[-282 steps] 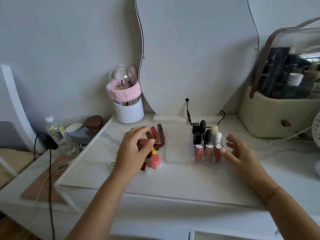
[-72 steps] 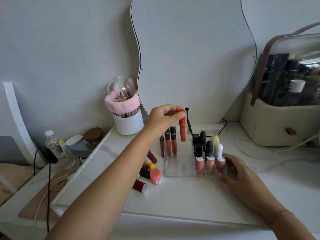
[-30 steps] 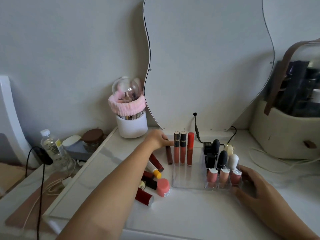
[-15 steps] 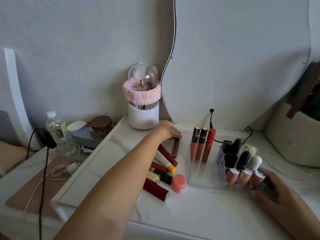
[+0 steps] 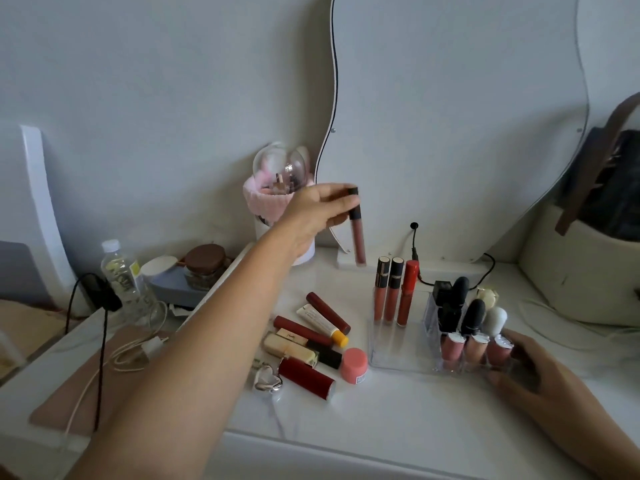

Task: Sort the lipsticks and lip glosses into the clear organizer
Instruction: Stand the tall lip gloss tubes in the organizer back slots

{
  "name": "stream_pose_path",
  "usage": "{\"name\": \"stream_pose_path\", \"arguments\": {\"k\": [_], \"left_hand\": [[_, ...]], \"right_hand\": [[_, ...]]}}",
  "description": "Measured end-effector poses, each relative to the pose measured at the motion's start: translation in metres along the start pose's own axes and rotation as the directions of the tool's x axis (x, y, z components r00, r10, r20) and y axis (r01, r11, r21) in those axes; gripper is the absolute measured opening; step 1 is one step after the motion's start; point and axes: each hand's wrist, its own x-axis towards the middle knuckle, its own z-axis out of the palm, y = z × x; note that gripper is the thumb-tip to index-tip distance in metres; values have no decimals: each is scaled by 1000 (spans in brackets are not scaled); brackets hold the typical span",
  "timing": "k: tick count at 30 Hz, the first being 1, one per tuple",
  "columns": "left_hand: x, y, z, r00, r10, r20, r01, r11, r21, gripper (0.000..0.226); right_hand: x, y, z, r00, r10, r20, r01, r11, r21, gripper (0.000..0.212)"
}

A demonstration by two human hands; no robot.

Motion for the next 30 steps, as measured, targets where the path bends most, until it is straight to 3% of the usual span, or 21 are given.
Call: {"name": "stream_pose_path", "arguments": {"k": [4,7,11,17,30], "left_hand": [[-14,48,27,984,156,91,-151,987,-61,17],[-21,57,58,957,191,216,-206,977,47,19],[-21,38,82,954,166,249,-233,933,274,22],[-13,0,85,976,94,197,-174,882,437,24],[-18,-10,96,960,60,274,-201,827,525,22]], "right_hand": [[-1,-1,0,1000,-19,-4,19,1000,15,50],[-1,1,-1,1000,-28,0,28,999,30,49],[-1,1,-1,1000,-23,-3,23,998,63,47],[-1,2,-1,999,-37,-12,38,997,73,48],[1,10,1,998,-59,-11,60,994,88,50]]}}
